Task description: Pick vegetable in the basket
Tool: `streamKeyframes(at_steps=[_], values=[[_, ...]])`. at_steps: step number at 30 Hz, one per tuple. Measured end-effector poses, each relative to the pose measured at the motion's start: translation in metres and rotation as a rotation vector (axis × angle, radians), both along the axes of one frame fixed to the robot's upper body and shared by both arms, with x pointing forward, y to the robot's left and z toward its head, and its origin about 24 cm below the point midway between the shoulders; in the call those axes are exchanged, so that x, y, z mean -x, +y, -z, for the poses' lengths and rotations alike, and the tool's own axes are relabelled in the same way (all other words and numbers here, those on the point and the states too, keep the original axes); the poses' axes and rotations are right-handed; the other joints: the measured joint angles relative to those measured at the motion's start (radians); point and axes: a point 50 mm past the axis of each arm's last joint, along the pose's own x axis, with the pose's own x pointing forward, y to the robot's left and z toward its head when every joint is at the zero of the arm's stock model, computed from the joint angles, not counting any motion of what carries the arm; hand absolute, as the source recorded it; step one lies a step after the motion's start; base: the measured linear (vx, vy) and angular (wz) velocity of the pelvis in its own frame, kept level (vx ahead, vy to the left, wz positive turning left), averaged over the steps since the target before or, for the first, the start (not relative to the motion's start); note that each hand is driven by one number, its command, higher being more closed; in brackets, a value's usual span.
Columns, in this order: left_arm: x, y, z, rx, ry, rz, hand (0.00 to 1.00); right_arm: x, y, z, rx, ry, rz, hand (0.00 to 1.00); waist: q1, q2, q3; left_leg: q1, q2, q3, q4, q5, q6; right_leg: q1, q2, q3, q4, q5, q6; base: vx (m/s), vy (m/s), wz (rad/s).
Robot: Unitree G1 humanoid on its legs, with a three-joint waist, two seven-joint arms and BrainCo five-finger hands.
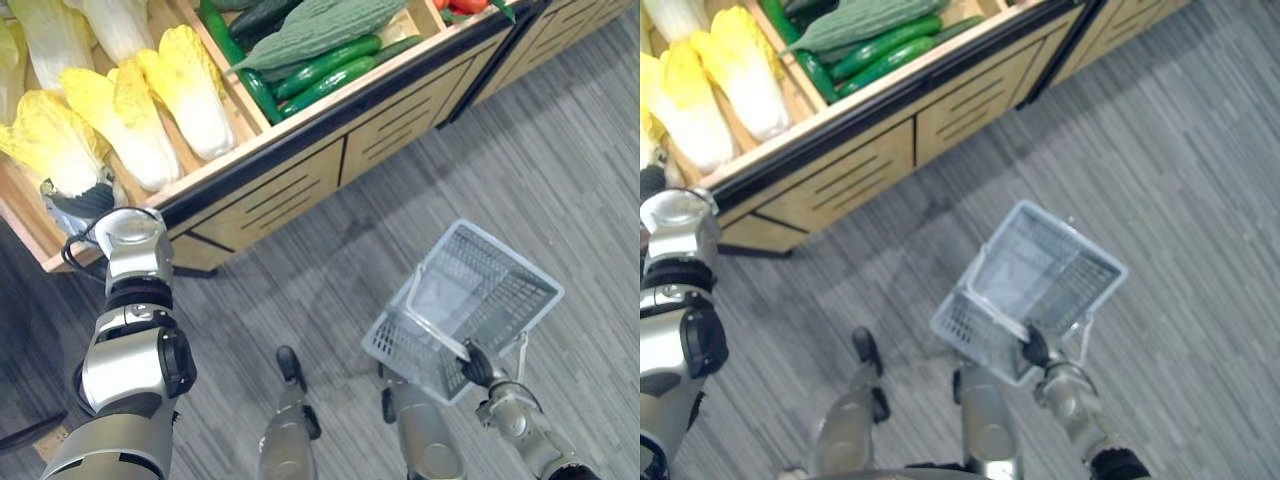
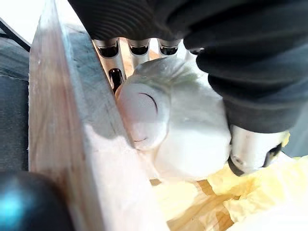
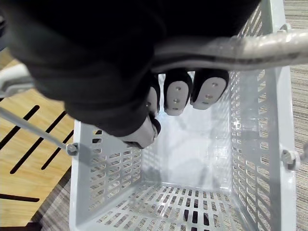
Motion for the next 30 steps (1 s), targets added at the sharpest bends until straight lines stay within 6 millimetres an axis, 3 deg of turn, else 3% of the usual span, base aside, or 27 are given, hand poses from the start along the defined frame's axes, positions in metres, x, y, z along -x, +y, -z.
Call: streamKeyframes(at_steps=[11,21,26,30], values=[[0.005,-0.003,0.006,0.105,-0.149,-0.052,1.00,0.006,-0.002,0.004,0.002,0.024,0.004,1.00,-0.003,-0.001,-0.001,0.022,-0.001,-0.017,0.000,0.000,0.000,0.037,-0.003,-0.015,-0.012,0.002,0.004,0.01,0.001,0.04],[0.014,-0.020,0.025,0.118,-0.195,-0.067,1.00,0.009,-0.006,0.006,-0.005,0.044,0.031,1.00,0.001,-0.012,-0.008,0.060,-0.002,-0.032,0.000,0.000,0.000,0.085,-0.004,-0.029,-0.014,0.002,0.004,0.01,0.004,0.04],[0.022,-0.036,0.031,0.005,-0.178,0.001,1.00,0.011,-0.008,0.008,-0.011,0.067,0.039,1.00,0.003,-0.031,-0.038,0.088,-0.002,-0.032,0.000,0.000,0.000,0.107,-0.004,-0.028,-0.004,0.000,0.003,0.00,0.000,0.00],[0.025,-0.046,0.022,-0.146,-0.169,0.075,1.00,0.010,-0.016,0.007,-0.009,0.077,0.067,1.00,0.003,-0.020,-0.089,0.093,-0.005,-0.031,-0.001,-0.001,0.000,0.107,-0.007,-0.025,0.003,-0.001,0.003,0.00,0.000,0.00]])
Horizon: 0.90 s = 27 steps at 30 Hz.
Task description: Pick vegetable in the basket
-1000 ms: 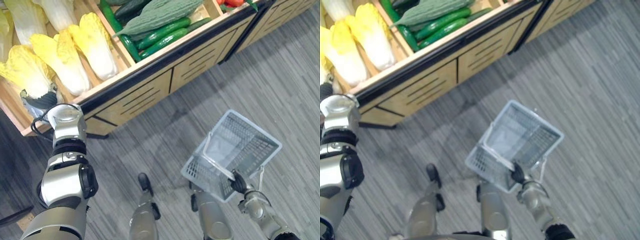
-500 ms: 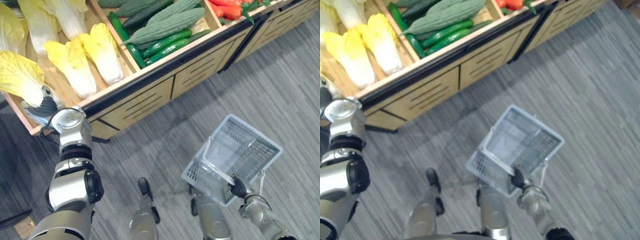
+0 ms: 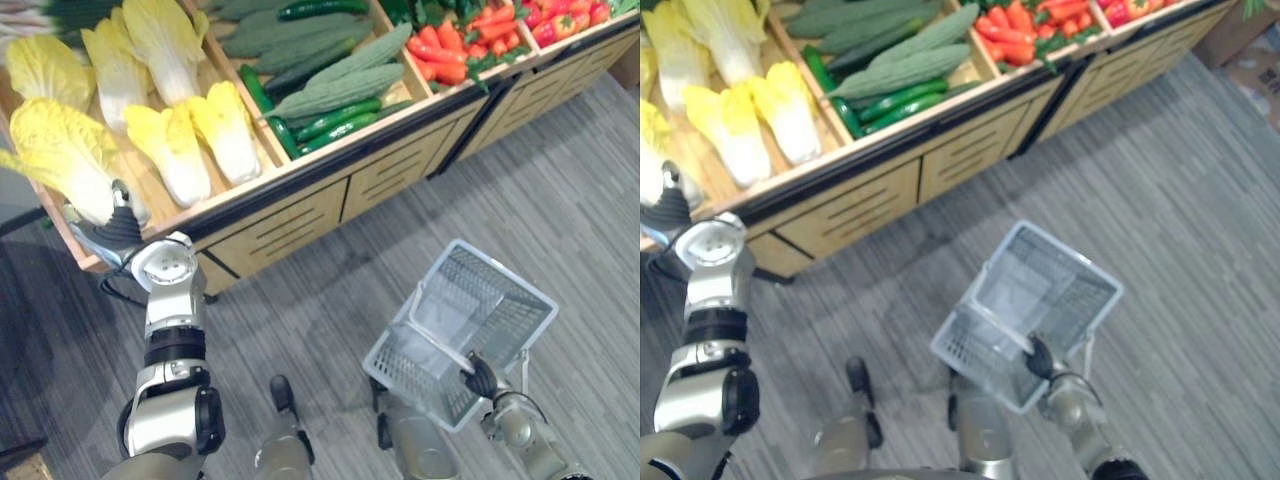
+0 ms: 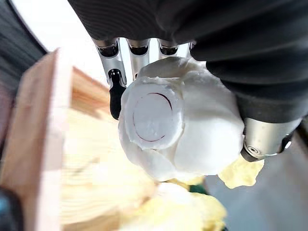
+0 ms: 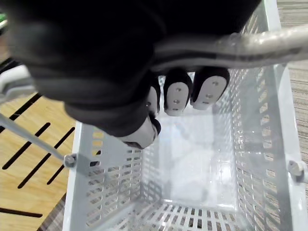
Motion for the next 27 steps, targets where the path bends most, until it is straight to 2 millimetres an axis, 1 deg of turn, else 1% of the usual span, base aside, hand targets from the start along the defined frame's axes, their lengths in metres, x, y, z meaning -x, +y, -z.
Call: streamKeyframes(at_steps=[2,5,6,7,9,11,13,14,15,17,18,21,22,23,24,26,27], values=[[0.001,-0.010,0.000,-0.053,0.006,0.040,1.00,0.001,-0.009,0.002,0.011,0.018,0.035,1.00,0.001,0.013,-0.028,0.021,0.000,0.000,-0.001,-0.001,-0.001,0.020,-0.001,0.001,-0.001,-0.001,0.002,0.00,0.000,0.00],[0.002,-0.014,0.002,-0.066,0.009,0.072,1.00,0.003,-0.019,0.002,0.034,0.041,0.046,1.00,-0.001,0.032,-0.058,0.028,-0.001,0.001,-0.006,-0.004,-0.005,0.028,-0.002,0.003,-0.002,-0.003,0.004,0.00,0.000,0.00],[0.002,-0.018,0.003,-0.082,0.014,0.088,1.00,0.004,-0.028,0.003,0.051,0.052,0.066,1.00,0.000,0.045,-0.071,0.028,-0.001,0.001,-0.007,-0.008,-0.010,0.028,-0.002,0.004,-0.004,-0.005,0.008,0.00,0.000,0.00],[0.001,-0.019,0.002,-0.099,0.019,0.092,1.00,0.005,-0.032,0.003,0.059,0.058,0.075,1.00,0.001,0.050,-0.075,0.028,-0.001,0.002,-0.007,-0.008,-0.010,0.028,-0.002,0.005,-0.005,-0.005,0.008,-0.02,0.004,-0.04],[0.003,-0.025,-0.005,-0.139,-0.004,0.119,1.00,0.002,-0.044,-0.001,0.100,0.066,0.093,1.00,0.000,0.063,-0.088,0.033,-0.001,0.010,-0.007,-0.007,-0.009,0.029,-0.002,0.014,-0.007,-0.002,0.013,-0.01,0.003,-0.09],[0.004,-0.032,-0.009,-0.169,-0.023,0.151,1.00,0.003,-0.049,-0.001,0.115,0.080,0.097,1.00,0.000,0.066,-0.095,0.037,-0.001,0.014,-0.007,-0.007,-0.009,0.032,-0.002,0.019,-0.010,0.000,0.015,0.00,0.002,-0.10],[0.006,-0.051,-0.011,-0.277,-0.027,0.243,1.00,0.006,-0.057,0.001,0.136,0.113,0.107,1.00,0.000,0.071,-0.114,0.048,-0.002,0.025,-0.007,-0.007,-0.008,0.043,-0.003,0.030,-0.023,0.006,0.017,0.02,0.005,-0.11],[0.007,-0.056,-0.010,-0.303,-0.022,0.272,1.00,0.006,-0.058,0.000,0.140,0.120,0.105,1.00,-0.001,0.072,-0.121,0.049,-0.003,0.028,-0.008,-0.007,-0.008,0.043,-0.003,0.032,-0.024,0.007,0.017,0.03,0.007,-0.11],[0.007,-0.066,-0.008,-0.331,-0.020,0.320,1.00,0.006,-0.060,0.000,0.146,0.128,0.103,1.00,-0.002,0.075,-0.129,0.050,-0.004,0.031,-0.008,-0.008,-0.007,0.043,-0.004,0.036,-0.026,0.008,0.017,0.02,0.010,-0.09],[0.009,-0.097,-0.006,-0.389,-0.039,0.496,1.00,0.003,-0.066,-0.005,0.166,0.119,0.101,1.00,-0.001,0.083,-0.138,0.058,-0.008,0.043,-0.008,-0.011,-0.004,0.045,-0.007,0.047,-0.028,0.011,0.020,0.03,0.014,-0.14],[0.011,-0.103,-0.004,-0.404,-0.040,0.540,1.00,0.000,-0.067,-0.008,0.168,0.114,0.100,1.00,-0.002,0.085,-0.141,0.061,-0.008,0.051,-0.008,-0.013,-0.002,0.045,-0.006,0.054,-0.029,0.012,0.022,0.02,0.016,-0.26],[0.019,-0.142,0.014,-0.464,0.001,0.793,1.00,-0.013,-0.076,-0.019,0.181,0.087,0.106,1.00,-0.001,0.109,-0.160,0.076,-0.015,0.083,-0.008,-0.021,0.002,0.045,-0.009,0.089,-0.036,0.019,0.032,0.02,0.019,-0.26],[0.022,-0.149,0.017,-0.475,0.007,0.844,1.00,-0.015,-0.077,-0.021,0.181,0.081,0.112,1.00,0.000,0.113,-0.163,0.080,-0.015,0.090,-0.008,-0.023,0.002,0.046,-0.009,0.096,-0.036,0.020,0.033,0.02,0.015,-0.23],[0.026,-0.163,0.022,-0.498,0.017,0.947,1.00,-0.018,-0.081,-0.025,0.166,0.063,0.137,1.00,-0.001,0.123,-0.170,0.084,-0.015,0.096,-0.008,-0.025,0.003,0.046,-0.009,0.101,-0.036,0.020,0.034,0.02,0.009,-0.20],[0.029,-0.174,0.025,-0.511,0.019,1.033,1.00,-0.020,-0.084,-0.029,0.163,0.055,0.146,1.00,0.001,0.126,-0.172,0.090,-0.014,0.108,-0.009,-0.027,0.002,0.047,-0.009,0.110,-0.035,0.021,0.035,0.02,0.005,-0.32],[0.038,-0.191,0.034,-0.523,0.045,1.244,1.00,-0.033,-0.086,-0.039,0.142,0.025,0.152,1.00,0.001,0.131,-0.176,0.122,-0.012,0.146,-0.009,-0.040,0.001,0.058,-0.002,0.150,-0.035,0.024,0.040,0.02,0.004,-0.47],[0.040,-0.195,0.037,-0.515,0.054,1.305,1.00,-0.035,-0.087,-0.041,0.142,0.018,0.153,1.00,-0.001,0.134,-0.177,0.131,-0.010,0.158,-0.009,-0.046,-0.001,0.063,-0.001,0.157,-0.035,0.020,0.046,0.00,0.012,-0.49]])
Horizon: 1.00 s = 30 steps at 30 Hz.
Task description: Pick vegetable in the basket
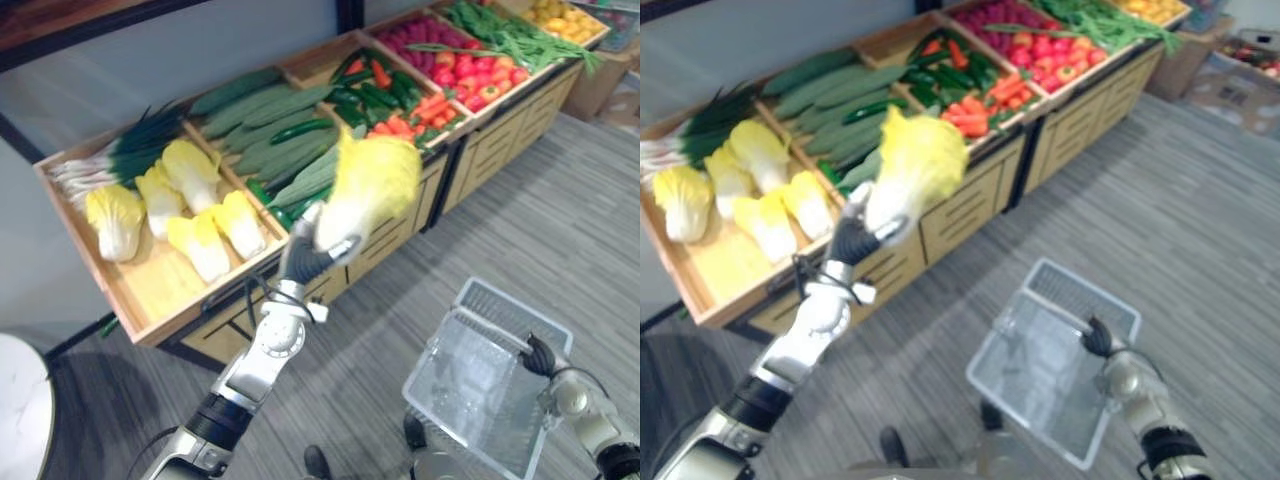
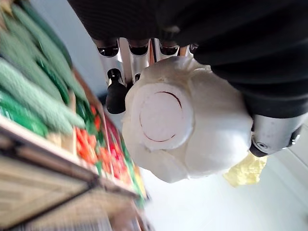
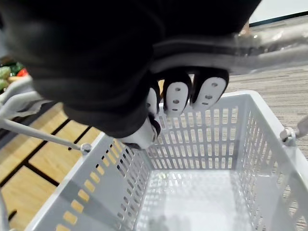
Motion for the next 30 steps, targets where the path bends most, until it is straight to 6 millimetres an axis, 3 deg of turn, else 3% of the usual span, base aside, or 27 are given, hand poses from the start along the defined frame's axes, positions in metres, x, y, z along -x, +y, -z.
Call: streamKeyframes(at_steps=[5,9,15,18,20,30], values=[[0.024,-0.024,0.018,-0.083,0.139,0.358,1.00,-0.013,0.004,-0.019,0.009,-0.075,-0.041,1.00,0.001,0.000,-0.035,0.045,0.012,0.118,0.000,-0.035,-0.014,-0.002,0.021,0.090,-0.002,0.002,0.005,0.02,0.015,-0.50],[0.034,-0.036,0.027,-0.091,0.199,0.471,1.00,-0.020,0.013,-0.029,0.011,-0.116,-0.085,1.00,0.000,-0.002,-0.056,0.082,0.026,0.202,0.000,-0.051,-0.037,-0.003,0.046,0.144,-0.002,0.002,0.006,0.07,-0.012,-0.53],[0.052,-0.047,0.046,-0.161,0.306,0.637,1.00,-0.047,0.042,-0.047,0.025,-0.176,-0.207,1.00,-0.003,-0.004,-0.084,0.153,0.045,0.368,0.007,-0.083,-0.077,-0.003,0.088,0.238,0.004,0.007,0.000,0.07,-0.008,-0.56],[0.058,-0.045,0.053,-0.213,0.341,0.689,1.00,-0.058,0.055,-0.056,0.026,-0.202,-0.258,1.00,-0.002,-0.004,-0.085,0.165,0.068,0.416,0.059,-0.123,-0.091,-0.003,0.107,0.277,0.012,0.007,0.000,0.07,-0.009,-0.49],[0.062,-0.045,0.057,-0.246,0.358,0.728,1.00,-0.069,0.068,-0.066,0.016,-0.219,-0.313,1.00,-0.003,0.002,-0.088,0.158,0.111,0.461,0.164,-0.184,-0.103,-0.003,0.125,0.317,0.018,0.007,0.000,0.06,-0.025,-0.54],[0.064,-0.041,0.074,-0.370,0.368,0.715,1.00,-0.079,0.111,-0.083,-0.021,-0.266,-0.495,1.00,-0.044,0.010,-0.086,0.174,0.183,0.561,0.327,-0.281,-0.118,-0.014,0.172,0.396,0.053,0.007,-0.001,-0.01,0.019,-0.28]])
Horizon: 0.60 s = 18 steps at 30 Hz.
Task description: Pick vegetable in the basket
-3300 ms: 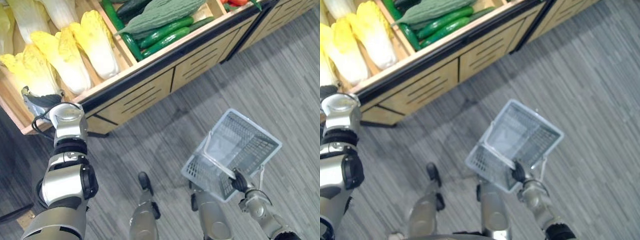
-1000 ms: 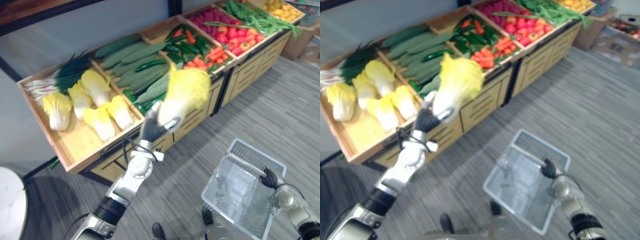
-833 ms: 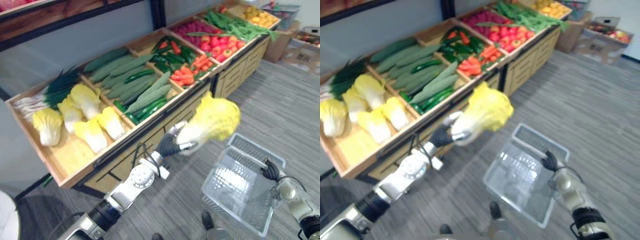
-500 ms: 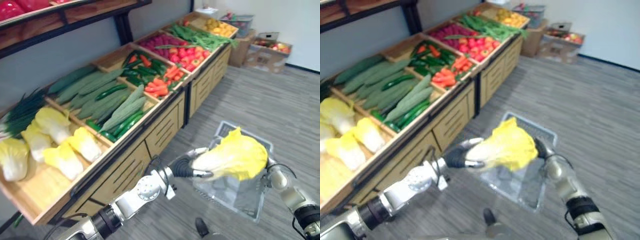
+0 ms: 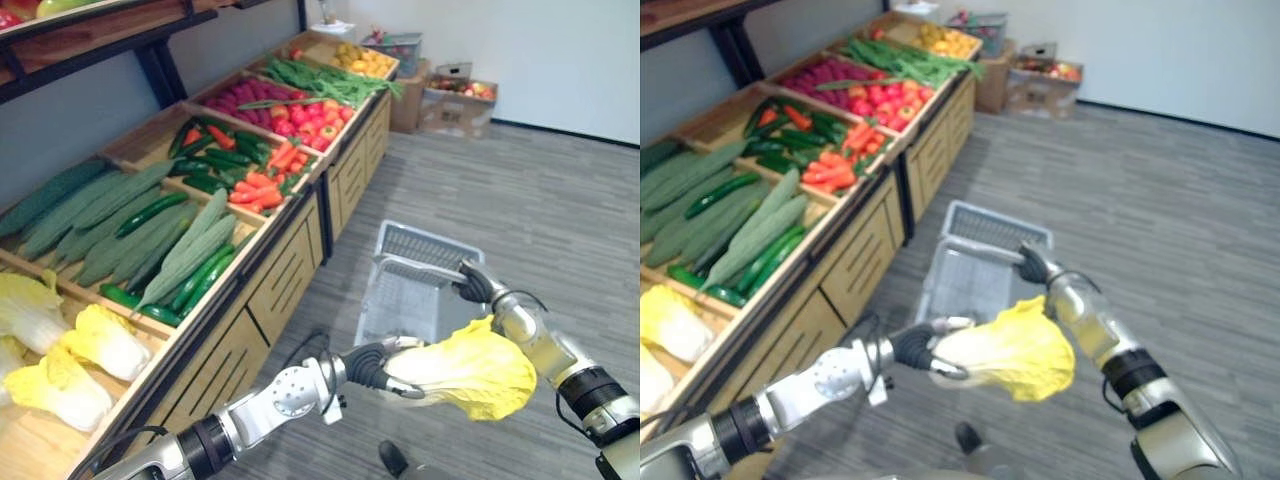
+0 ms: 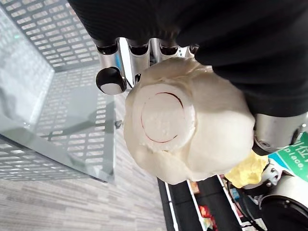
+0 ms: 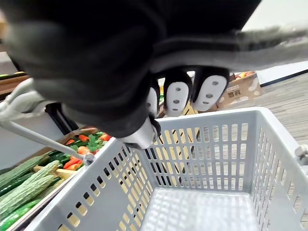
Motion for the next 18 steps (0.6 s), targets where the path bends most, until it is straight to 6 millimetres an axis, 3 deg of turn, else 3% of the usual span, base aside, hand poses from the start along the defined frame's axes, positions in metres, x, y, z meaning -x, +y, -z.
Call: streamKeyframes(at_steps=[10,18], values=[[-0.005,-0.010,0.029,-0.141,-0.063,-0.027,1.00,0.004,0.022,-0.010,0.036,-0.006,-0.140,1.00,-0.018,0.008,-0.001,-0.003,0.056,0.053,0.119,-0.062,-0.006,-0.006,0.023,0.036,0.001,0.000,0.000,-0.03,0.027,-0.16],[-0.024,-0.014,0.050,-0.281,-0.152,-0.135,1.00,0.004,0.034,-0.020,0.019,-0.017,-0.207,1.00,-0.034,0.010,0.001,-0.016,0.079,0.072,0.165,-0.082,0.003,-0.025,0.033,0.053,0.006,0.001,0.002,0.02,0.049,-0.07]])
